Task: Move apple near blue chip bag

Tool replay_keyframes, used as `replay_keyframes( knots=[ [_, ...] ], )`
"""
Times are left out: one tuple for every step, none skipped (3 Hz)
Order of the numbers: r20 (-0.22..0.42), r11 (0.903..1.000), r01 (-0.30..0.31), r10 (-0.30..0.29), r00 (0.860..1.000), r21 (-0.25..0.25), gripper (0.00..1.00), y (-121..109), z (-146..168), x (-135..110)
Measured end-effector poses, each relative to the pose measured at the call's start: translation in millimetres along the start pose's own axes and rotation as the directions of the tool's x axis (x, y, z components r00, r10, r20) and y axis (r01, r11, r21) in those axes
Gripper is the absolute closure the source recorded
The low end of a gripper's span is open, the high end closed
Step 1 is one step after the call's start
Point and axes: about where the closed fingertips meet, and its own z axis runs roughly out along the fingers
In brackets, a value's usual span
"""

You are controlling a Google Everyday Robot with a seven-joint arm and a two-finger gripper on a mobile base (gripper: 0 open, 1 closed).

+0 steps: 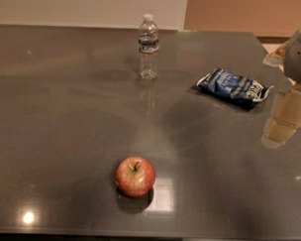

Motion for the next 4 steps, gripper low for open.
replay_keyframes(
  knots=[
    [0.000, 1.0000, 0.000, 0.000, 1.000, 0.000, 0.00, 0, 0, 0],
    [0.022, 0.9999, 0.013, -0.013, 1.000, -0.004, 0.00, 3, -1, -6],
    [0.093, 0.9986, 0.043, -0.040, 0.995, -0.030, 0.00, 18, 6, -23],
    [0.196, 0.9920, 0.092, -0.073, 0.978, -0.087, 0.00, 46, 23, -57]
  ],
)
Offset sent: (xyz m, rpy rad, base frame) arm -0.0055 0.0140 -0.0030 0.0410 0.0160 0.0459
